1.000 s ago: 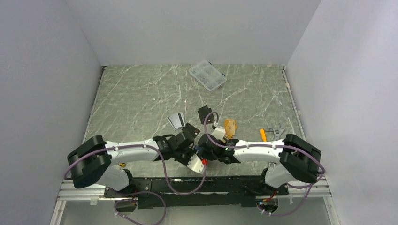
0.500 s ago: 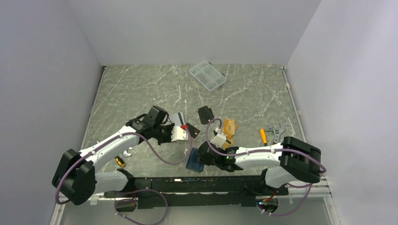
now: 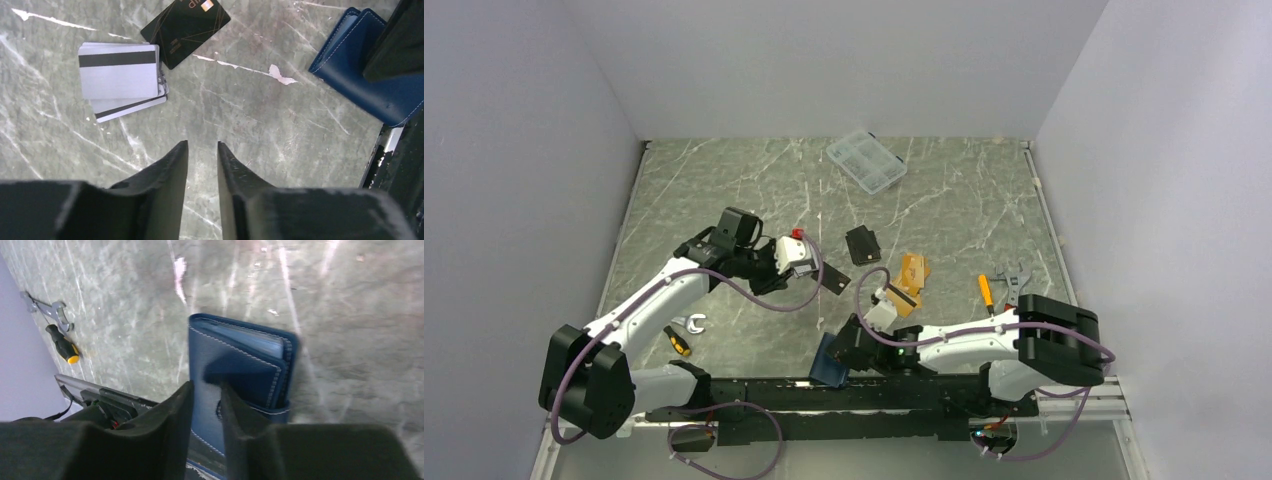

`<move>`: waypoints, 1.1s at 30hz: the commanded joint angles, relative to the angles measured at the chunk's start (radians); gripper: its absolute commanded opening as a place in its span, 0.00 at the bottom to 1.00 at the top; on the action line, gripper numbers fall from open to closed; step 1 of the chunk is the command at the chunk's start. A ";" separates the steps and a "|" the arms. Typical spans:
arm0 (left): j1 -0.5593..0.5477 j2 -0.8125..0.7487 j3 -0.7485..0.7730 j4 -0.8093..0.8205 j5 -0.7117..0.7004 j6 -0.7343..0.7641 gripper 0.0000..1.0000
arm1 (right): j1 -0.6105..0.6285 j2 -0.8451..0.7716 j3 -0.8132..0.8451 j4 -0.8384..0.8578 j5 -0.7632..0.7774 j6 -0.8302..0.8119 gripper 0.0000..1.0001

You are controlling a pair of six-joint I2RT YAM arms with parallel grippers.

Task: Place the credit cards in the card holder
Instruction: Close the card holder at the center of the board, then reset both arms

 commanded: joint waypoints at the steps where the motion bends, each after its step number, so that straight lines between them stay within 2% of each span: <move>1: 0.049 -0.009 0.078 -0.038 0.000 -0.085 0.38 | 0.010 0.167 -0.022 -0.511 -0.077 -0.133 0.39; 2: 0.069 -0.014 0.090 -0.048 0.001 -0.089 0.64 | -0.015 0.165 -0.001 -0.499 -0.060 -0.169 0.41; 3: 0.096 -0.020 0.102 -0.056 0.002 -0.096 0.95 | -0.043 0.166 0.027 -0.479 -0.051 -0.218 0.44; 4: 0.118 -0.021 0.116 -0.064 0.005 -0.101 0.99 | -0.078 0.167 0.054 -0.467 -0.043 -0.263 0.47; 9: 0.234 -0.016 0.198 -0.120 0.069 -0.132 0.99 | -0.197 0.133 0.281 -0.492 0.034 -0.536 0.72; 10: 0.252 -0.014 0.216 -0.125 0.062 -0.149 0.99 | -0.213 0.121 0.330 -0.505 0.042 -0.585 0.78; 12: 0.291 -0.007 0.251 -0.146 0.054 -0.167 0.99 | -0.240 0.091 0.418 -0.524 0.043 -0.680 0.98; 17: 0.473 -0.004 0.310 -0.143 0.142 -0.276 0.99 | -0.302 -0.017 0.565 -0.541 0.026 -0.905 1.00; 19: 0.541 0.016 0.322 -0.149 0.198 -0.266 0.99 | -0.334 -0.078 0.593 -0.499 -0.011 -1.003 1.00; 20: 0.565 0.035 0.337 -0.167 0.231 -0.248 0.99 | -0.366 -0.102 0.606 -0.481 -0.039 -1.045 1.00; 23: 0.589 0.074 0.380 -0.166 0.209 -0.288 0.99 | -0.483 -0.139 0.665 -0.474 -0.116 -1.130 1.00; 26: 0.592 0.026 0.300 0.019 0.098 -0.394 0.99 | -0.593 -0.174 0.665 -0.433 -0.101 -1.187 1.00; 28: 0.592 -0.009 0.221 0.155 0.034 -0.435 1.00 | -0.751 -0.182 0.640 -0.419 -0.122 -1.181 1.00; 30: 0.591 -0.031 0.145 0.285 -0.008 -0.461 0.99 | -0.905 -0.196 0.564 -0.365 -0.122 -1.189 1.00; 33: 0.591 -0.024 0.052 0.401 -0.007 -0.465 0.99 | -1.065 -0.262 0.365 -0.170 -0.074 -1.248 1.00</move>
